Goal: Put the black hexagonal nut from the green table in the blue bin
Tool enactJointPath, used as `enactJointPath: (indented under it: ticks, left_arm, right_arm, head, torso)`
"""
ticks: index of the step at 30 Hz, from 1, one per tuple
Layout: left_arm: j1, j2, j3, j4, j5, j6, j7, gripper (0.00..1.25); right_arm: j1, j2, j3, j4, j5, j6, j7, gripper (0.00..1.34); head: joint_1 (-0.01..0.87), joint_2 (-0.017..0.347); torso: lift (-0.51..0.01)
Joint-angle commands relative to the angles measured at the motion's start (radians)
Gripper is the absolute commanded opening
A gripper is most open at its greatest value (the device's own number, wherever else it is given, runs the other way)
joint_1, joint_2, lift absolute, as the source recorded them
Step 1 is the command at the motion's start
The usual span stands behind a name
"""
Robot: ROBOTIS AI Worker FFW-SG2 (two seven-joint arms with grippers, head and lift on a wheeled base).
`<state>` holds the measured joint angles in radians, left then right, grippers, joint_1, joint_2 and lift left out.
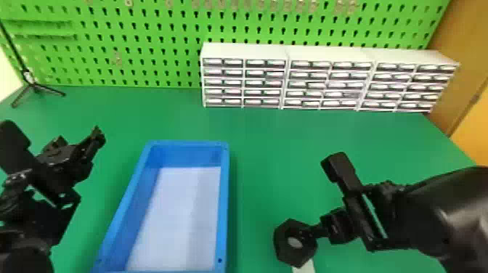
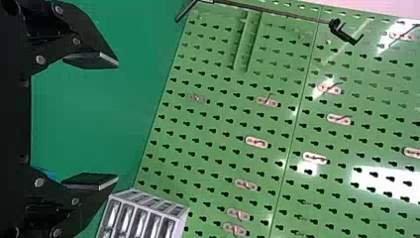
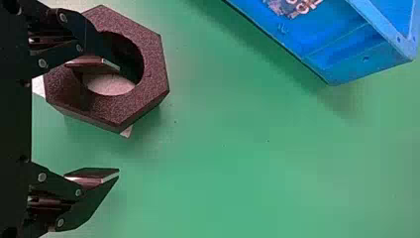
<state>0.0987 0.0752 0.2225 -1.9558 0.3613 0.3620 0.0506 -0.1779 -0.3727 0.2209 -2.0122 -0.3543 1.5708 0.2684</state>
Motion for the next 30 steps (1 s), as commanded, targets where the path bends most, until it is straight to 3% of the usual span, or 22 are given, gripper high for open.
enactJointPath:
  ticks: [1, 30]
  left_arm:
    - [0.001, 0.000, 0.000, 0.000, 0.001, 0.000, 0.000, 0.81]
    - [-0.002, 0.000, -0.003, 0.000, 0.001, 0.000, 0.000, 0.81]
  right_arm:
    - [0.005, 0.000, -0.002, 0.001, 0.001, 0.001, 0.000, 0.82]
    - [0.018, 0.005, 0.000, 0.036, 0.017, 0.001, 0.000, 0.82]
  head:
    - [0.692, 0.008]
    - [0.692, 0.008]
  torso:
    - [-0.097]
    - [-0.097]
